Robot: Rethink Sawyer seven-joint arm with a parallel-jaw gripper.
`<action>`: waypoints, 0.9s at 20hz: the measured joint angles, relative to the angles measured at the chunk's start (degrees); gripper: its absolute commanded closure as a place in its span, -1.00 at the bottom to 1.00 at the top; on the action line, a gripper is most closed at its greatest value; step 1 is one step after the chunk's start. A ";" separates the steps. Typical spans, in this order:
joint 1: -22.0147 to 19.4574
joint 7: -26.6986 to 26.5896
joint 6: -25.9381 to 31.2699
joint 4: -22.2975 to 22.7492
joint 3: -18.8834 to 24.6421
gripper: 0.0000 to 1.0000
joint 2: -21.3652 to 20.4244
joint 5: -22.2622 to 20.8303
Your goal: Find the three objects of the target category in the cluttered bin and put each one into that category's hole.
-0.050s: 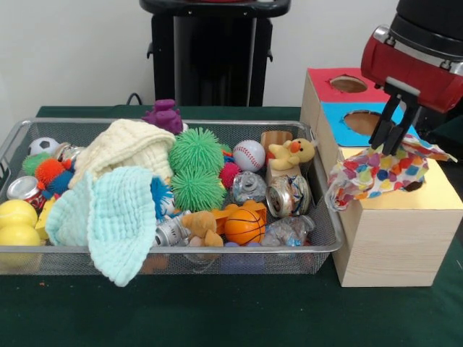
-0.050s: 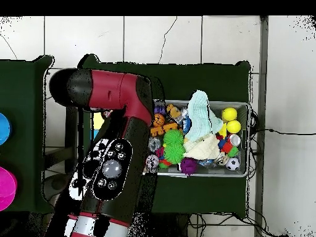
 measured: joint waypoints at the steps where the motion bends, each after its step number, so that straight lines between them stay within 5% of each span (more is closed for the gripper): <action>1: 0.00 0.00 0.00 0.12 0.01 1.00 0.00 0.35; 18: 1.51 0.00 -0.01 0.34 0.15 1.00 0.69 1.72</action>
